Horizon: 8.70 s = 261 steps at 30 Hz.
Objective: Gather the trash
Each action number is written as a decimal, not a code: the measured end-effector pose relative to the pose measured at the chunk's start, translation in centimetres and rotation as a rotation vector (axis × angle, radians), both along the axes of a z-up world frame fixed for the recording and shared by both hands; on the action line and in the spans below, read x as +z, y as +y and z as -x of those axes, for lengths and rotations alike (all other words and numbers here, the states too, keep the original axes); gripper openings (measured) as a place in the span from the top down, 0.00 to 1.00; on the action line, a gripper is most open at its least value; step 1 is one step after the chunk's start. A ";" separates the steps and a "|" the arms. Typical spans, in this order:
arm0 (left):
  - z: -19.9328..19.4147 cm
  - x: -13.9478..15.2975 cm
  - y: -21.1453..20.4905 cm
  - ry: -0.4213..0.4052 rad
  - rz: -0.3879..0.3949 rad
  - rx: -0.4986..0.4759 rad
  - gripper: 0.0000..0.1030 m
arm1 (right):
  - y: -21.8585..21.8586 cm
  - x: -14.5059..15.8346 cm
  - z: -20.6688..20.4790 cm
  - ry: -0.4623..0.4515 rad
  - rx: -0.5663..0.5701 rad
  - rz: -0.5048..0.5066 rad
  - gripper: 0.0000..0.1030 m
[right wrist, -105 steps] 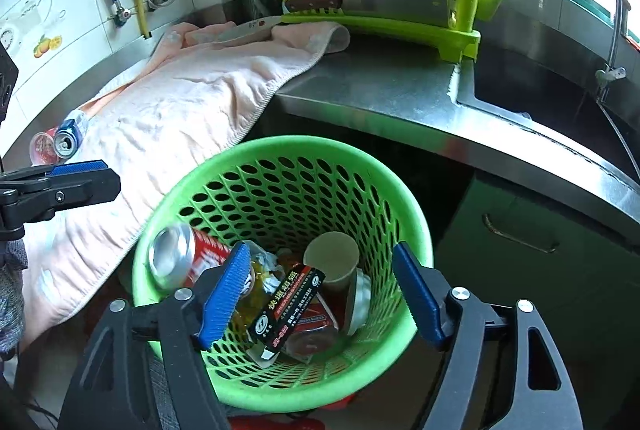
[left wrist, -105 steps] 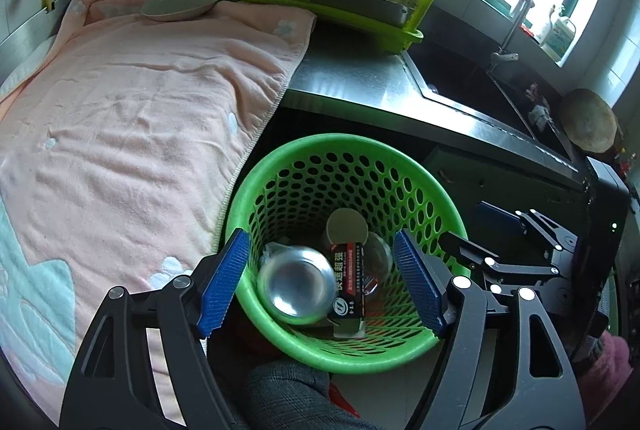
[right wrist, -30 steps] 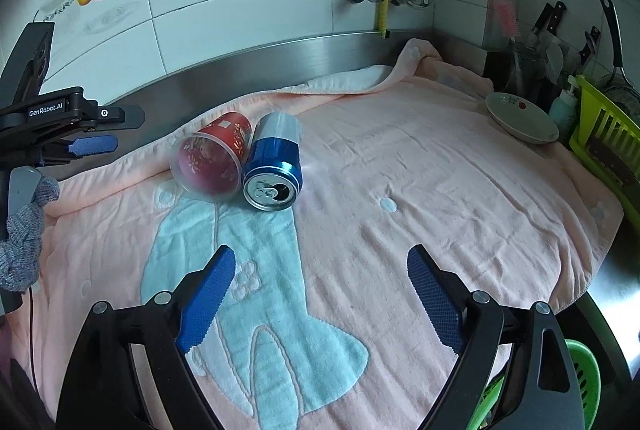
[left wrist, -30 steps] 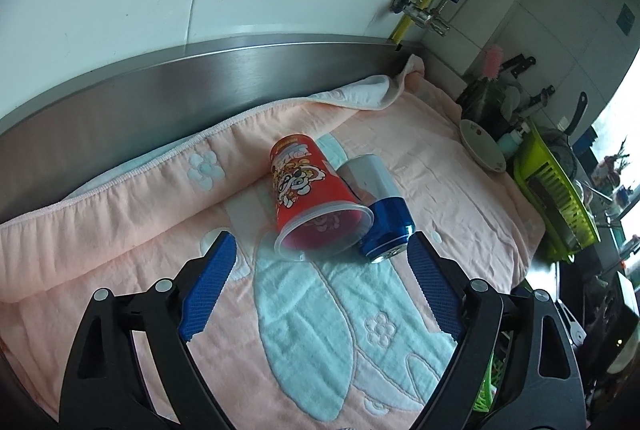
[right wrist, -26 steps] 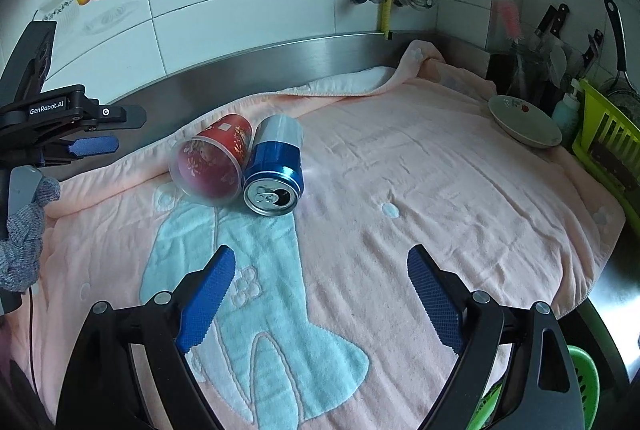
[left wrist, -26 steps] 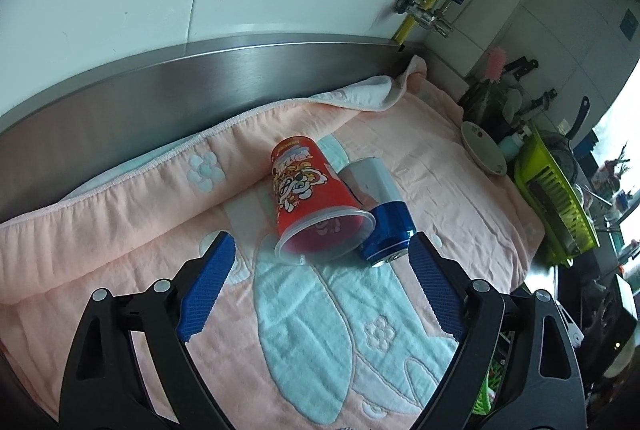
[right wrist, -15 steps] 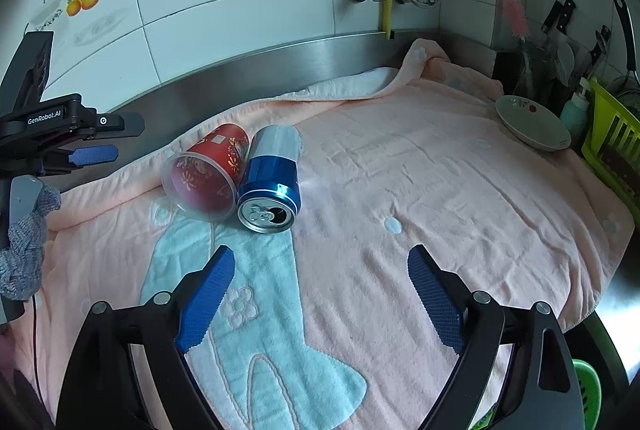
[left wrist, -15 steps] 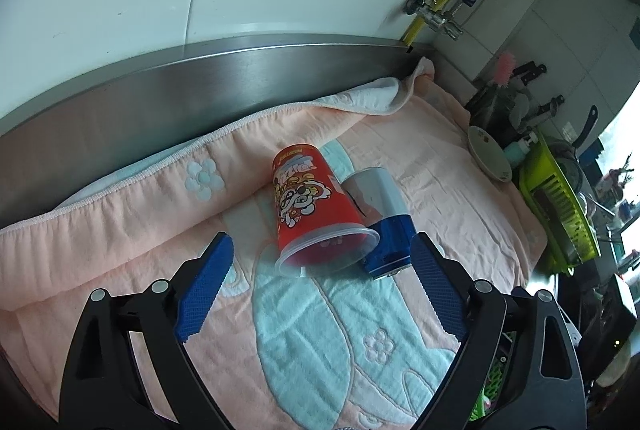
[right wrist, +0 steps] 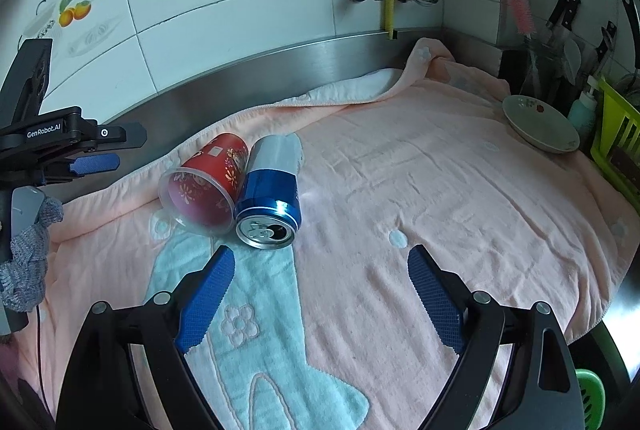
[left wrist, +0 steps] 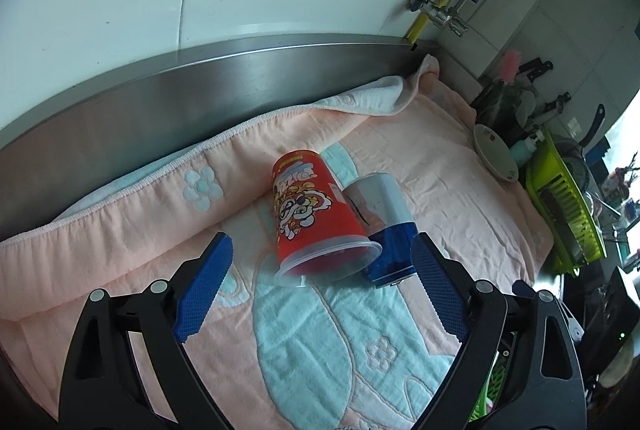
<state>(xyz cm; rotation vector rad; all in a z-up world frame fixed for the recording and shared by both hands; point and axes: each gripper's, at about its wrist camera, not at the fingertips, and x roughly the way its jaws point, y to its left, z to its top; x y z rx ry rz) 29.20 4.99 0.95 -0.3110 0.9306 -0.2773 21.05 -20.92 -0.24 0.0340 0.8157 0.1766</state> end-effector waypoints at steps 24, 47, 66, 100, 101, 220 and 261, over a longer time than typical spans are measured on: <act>-1.8 -1.4 -1.1 0.043 -0.011 -0.008 0.13 | -0.5 -0.4 -2.3 0.011 0.002 -0.011 0.17; -7.5 -6.8 -2.3 0.203 0.017 0.007 0.13 | 0.0 -2.3 -7.5 0.073 0.029 -0.043 0.17; -5.7 -6.2 -0.5 0.148 0.071 -0.032 0.29 | 2.2 -2.6 -9.8 0.076 0.078 -0.033 0.17; -1.9 -3.4 3.8 0.083 0.082 -0.002 0.30 | 6.0 -4.5 -11.0 0.132 0.127 -0.042 0.46; -1.7 -3.2 3.6 0.081 0.082 -0.005 0.30 | 5.8 -4.2 -10.6 0.127 0.127 -0.043 0.46; 27.7 3.1 -20.7 -0.273 -0.178 -0.257 0.05 | -18.0 0.4 32.7 -0.086 -0.484 0.001 0.09; 28.5 1.3 -16.6 -0.352 -0.284 -0.221 0.05 | -14.4 -0.4 30.7 -0.068 -0.505 0.065 0.08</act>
